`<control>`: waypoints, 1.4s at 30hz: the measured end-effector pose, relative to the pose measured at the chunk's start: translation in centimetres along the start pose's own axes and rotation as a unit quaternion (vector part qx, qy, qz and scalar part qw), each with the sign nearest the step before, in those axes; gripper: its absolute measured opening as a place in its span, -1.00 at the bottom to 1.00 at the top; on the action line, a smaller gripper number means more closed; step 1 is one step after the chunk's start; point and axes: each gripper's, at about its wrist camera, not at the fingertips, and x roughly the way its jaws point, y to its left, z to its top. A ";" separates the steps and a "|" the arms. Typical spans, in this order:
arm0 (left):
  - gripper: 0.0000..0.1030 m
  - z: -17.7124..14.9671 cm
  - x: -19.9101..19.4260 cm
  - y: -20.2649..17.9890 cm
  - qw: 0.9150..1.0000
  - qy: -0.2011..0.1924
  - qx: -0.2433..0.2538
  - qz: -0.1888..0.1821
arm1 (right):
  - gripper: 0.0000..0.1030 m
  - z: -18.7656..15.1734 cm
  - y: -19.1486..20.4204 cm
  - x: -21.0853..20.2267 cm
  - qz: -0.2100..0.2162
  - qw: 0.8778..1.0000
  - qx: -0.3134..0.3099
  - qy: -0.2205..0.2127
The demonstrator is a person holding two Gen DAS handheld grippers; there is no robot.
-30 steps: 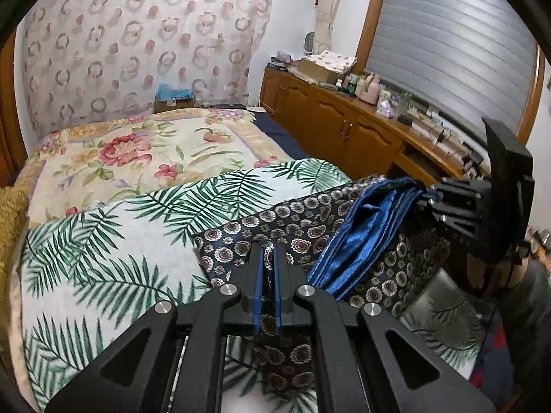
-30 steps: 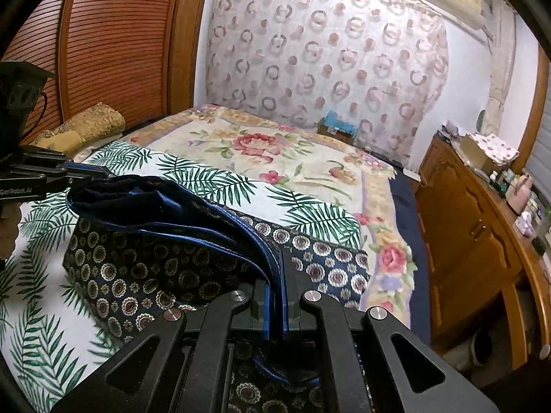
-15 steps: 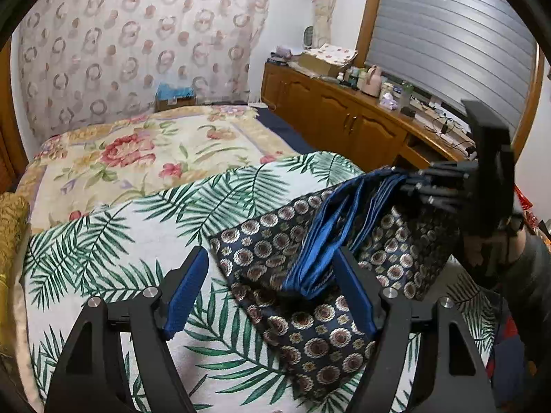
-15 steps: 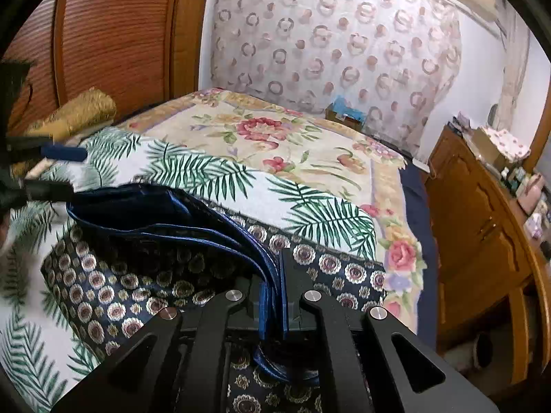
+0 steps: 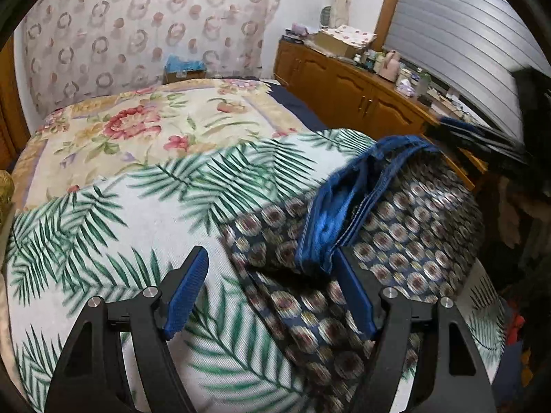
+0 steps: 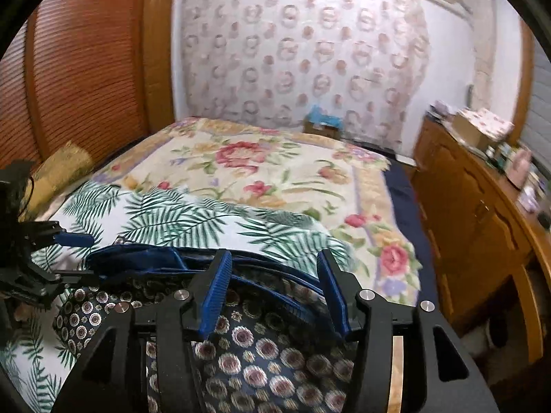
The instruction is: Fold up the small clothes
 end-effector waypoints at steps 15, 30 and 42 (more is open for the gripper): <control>0.47 0.5 -1.5 3.5 0.989 -0.103 -0.040 0.099 | 0.26 -5.9 -2.2 -2.5 -0.033 0.995 0.065 0.075; 0.25 -0.2 1.7 2.2 0.999 -0.016 -0.032 -0.028 | 0.26 -4.3 -3.7 1.7 0.014 0.988 0.101 0.113; -0.75 -0.1 2.5 0.4 0.999 0.014 -0.011 -0.046 | -0.14 -4.9 -3.1 1.9 0.028 0.991 0.079 0.108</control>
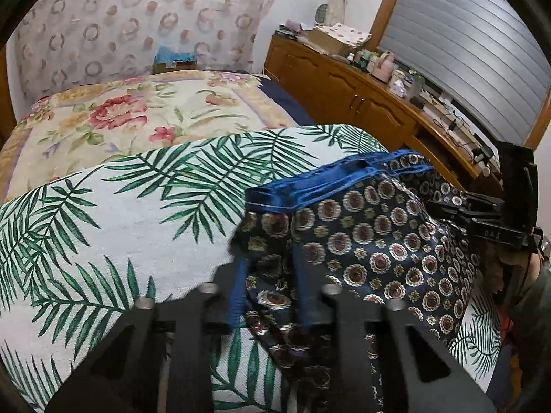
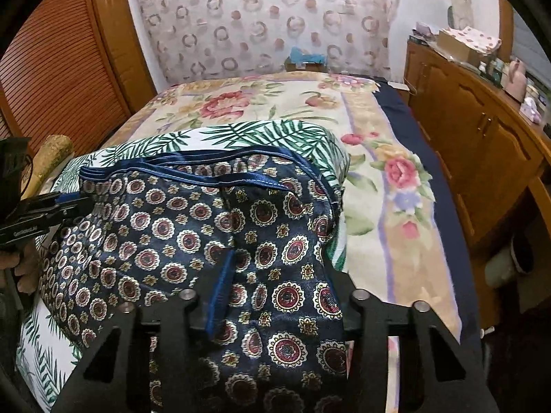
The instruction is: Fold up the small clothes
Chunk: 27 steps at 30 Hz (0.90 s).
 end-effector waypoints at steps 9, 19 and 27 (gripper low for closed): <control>-0.88 0.5 -3.4 -1.8 0.998 -0.046 0.021 -0.020 | -0.78 -0.3 0.7 -0.3 0.012 1.000 -0.026 -0.001; -0.88 0.9 -10.8 -3.0 0.992 -0.116 0.036 -0.025 | -0.82 0.3 3.3 -3.9 0.002 0.995 -0.057 -0.083; -0.88 -0.8 -16.1 0.4 0.988 -0.154 0.011 0.013 | -0.82 1.5 8.7 -5.2 0.030 0.984 -0.108 -0.140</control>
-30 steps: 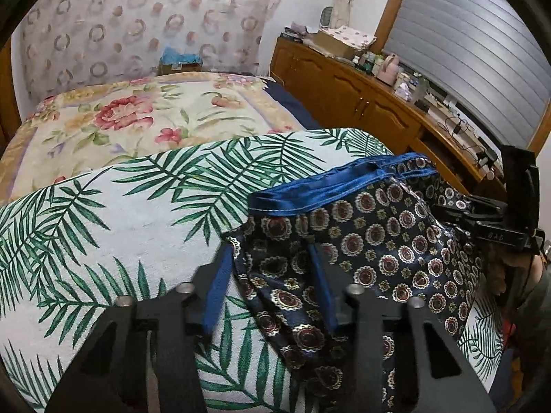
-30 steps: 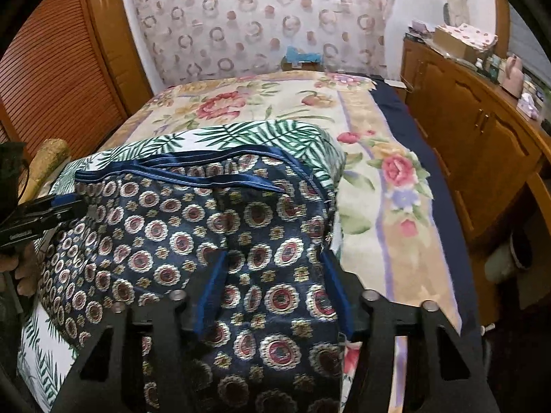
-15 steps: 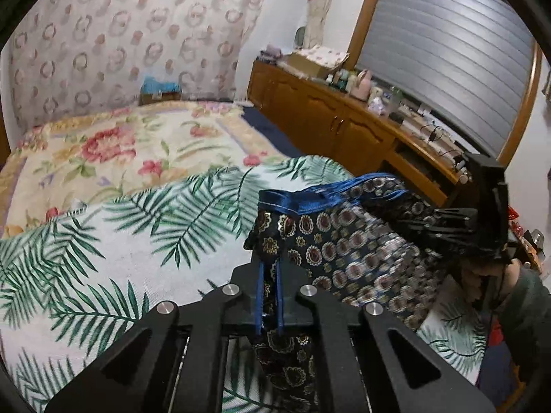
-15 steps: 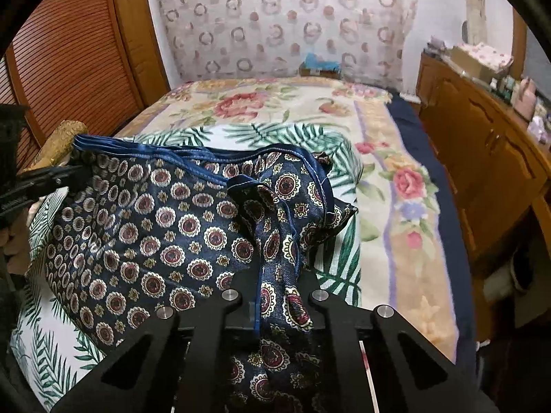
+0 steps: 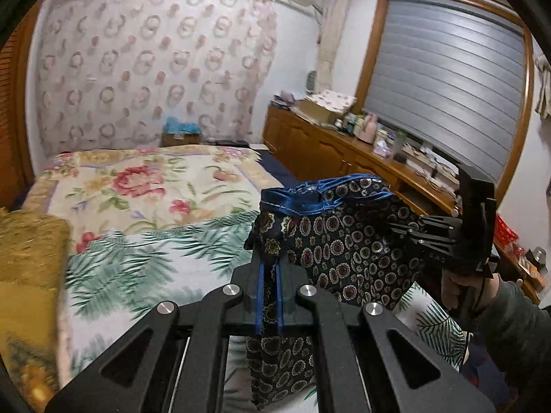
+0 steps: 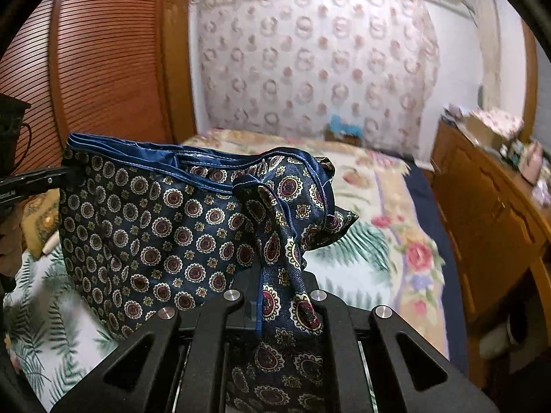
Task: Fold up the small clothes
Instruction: 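Lift the folded top with both grippers and carry it toward the wardrobe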
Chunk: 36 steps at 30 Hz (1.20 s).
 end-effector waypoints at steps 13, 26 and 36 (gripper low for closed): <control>-0.88 -3.3 -11.6 6.9 0.991 -0.072 -0.043 0.108 | -0.82 4.3 7.3 2.1 0.079 0.991 -0.099 -0.052; -0.88 -6.8 -18.0 15.6 0.963 -0.117 -0.126 0.208 | -0.82 10.9 14.7 10.6 0.141 0.965 -0.207 -0.083; -0.88 -11.4 -18.0 19.5 0.948 -0.084 -0.173 0.254 | -0.82 12.5 21.8 21.3 0.158 0.942 -0.292 -0.044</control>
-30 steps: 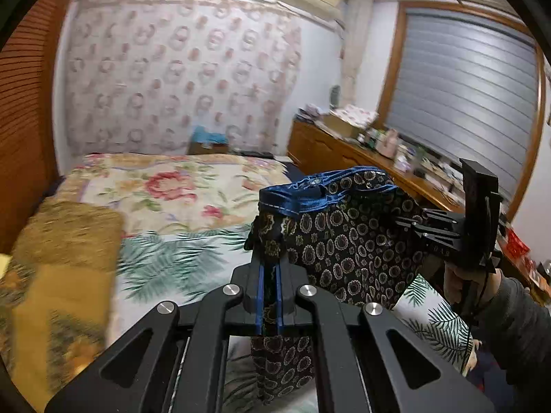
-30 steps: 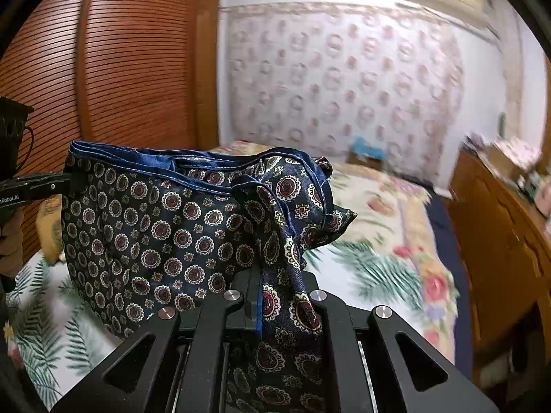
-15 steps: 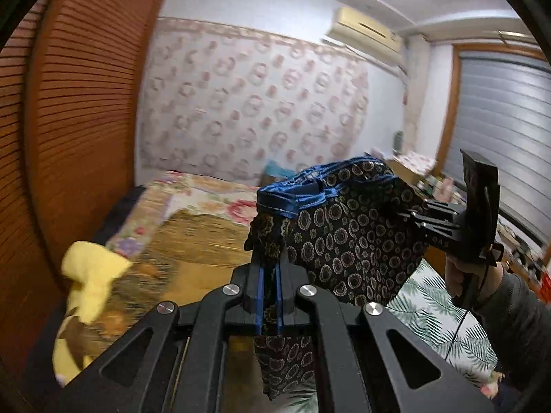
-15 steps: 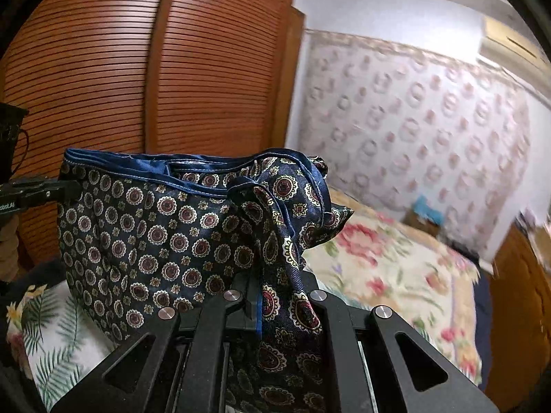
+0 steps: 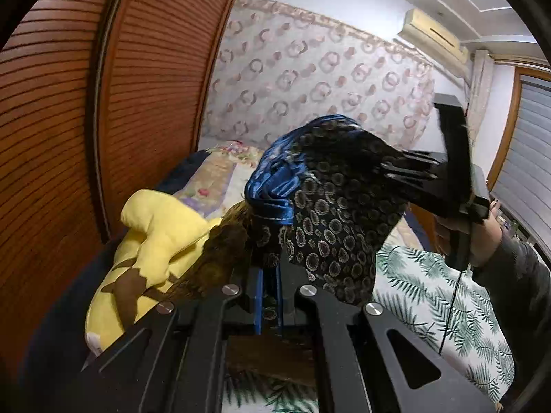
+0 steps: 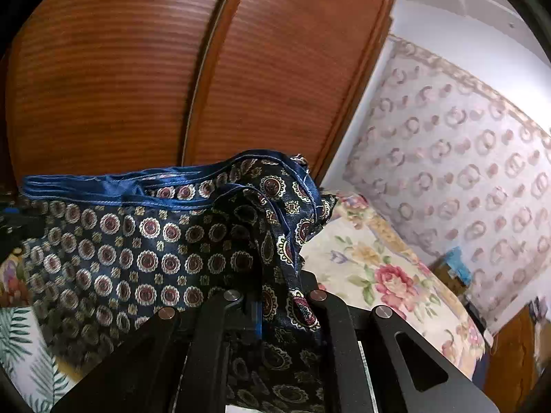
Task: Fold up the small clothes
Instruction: 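Lift the folded top with both grippers and carry it toward the wardrobe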
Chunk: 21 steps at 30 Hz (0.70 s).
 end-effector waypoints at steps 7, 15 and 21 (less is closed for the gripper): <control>-0.88 -0.9 0.9 0.6 0.999 0.017 0.006 0.034 | -0.66 0.1 -1.2 4.7 0.005 1.000 0.019 0.011; -0.04 -0.1 -1.8 -0.7 0.998 -0.033 0.029 0.055 | 0.23 0.8 -2.2 4.4 -0.001 0.996 0.088 -0.021; 0.61 0.2 -0.2 -2.0 0.998 -0.016 0.050 0.025 | 0.23 -1.2 -0.6 2.3 0.041 0.992 0.115 -0.040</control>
